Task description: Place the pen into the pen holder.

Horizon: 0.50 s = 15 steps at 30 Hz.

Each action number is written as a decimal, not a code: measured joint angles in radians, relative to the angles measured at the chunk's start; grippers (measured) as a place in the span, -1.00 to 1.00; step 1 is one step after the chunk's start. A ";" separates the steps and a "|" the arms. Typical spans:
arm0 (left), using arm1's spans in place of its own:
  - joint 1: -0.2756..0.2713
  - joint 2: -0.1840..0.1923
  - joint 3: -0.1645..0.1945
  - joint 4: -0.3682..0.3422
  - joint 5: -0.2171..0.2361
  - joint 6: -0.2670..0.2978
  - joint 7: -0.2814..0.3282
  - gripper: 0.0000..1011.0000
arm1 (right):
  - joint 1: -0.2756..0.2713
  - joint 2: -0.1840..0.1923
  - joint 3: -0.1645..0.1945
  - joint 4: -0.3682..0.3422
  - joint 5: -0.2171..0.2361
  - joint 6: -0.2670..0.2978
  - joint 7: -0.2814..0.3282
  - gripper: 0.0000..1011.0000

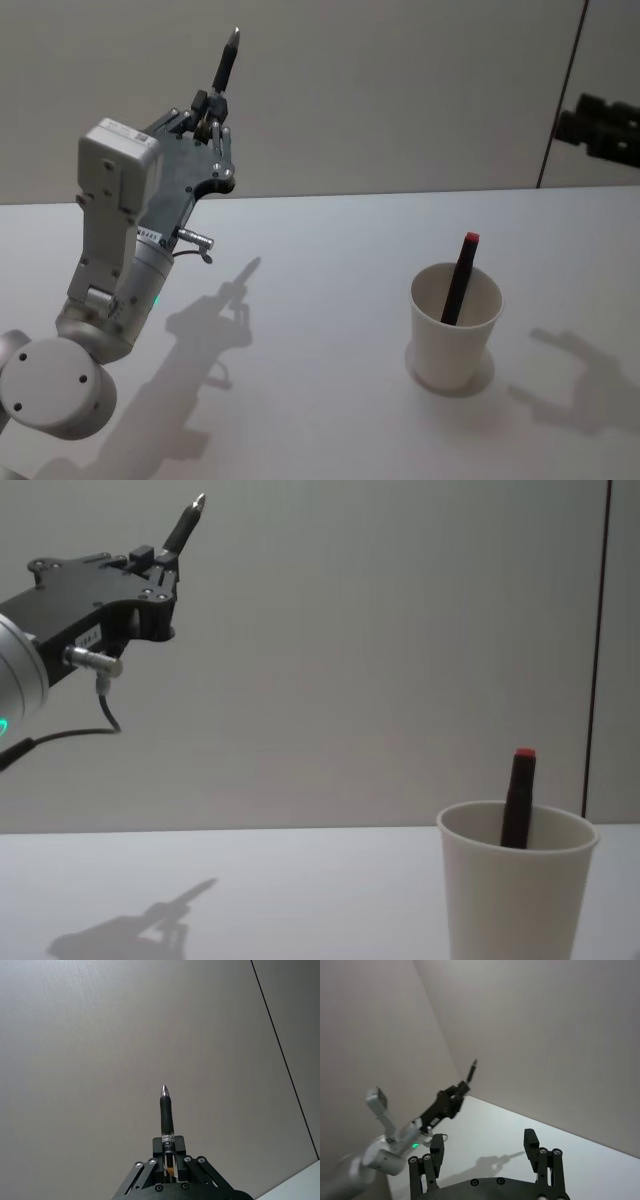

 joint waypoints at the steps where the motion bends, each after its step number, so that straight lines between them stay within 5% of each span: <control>1: 0.000 0.000 0.000 0.000 0.000 -0.002 -0.001 -0.74 | 0.002 -0.002 -0.003 -0.005 0.023 0.010 0.004 0.98; 15: 0.007 -0.002 0.001 0.002 -0.006 -0.024 -0.010 -0.74 | 0.026 -0.037 -0.042 -0.062 0.253 0.101 0.025 0.98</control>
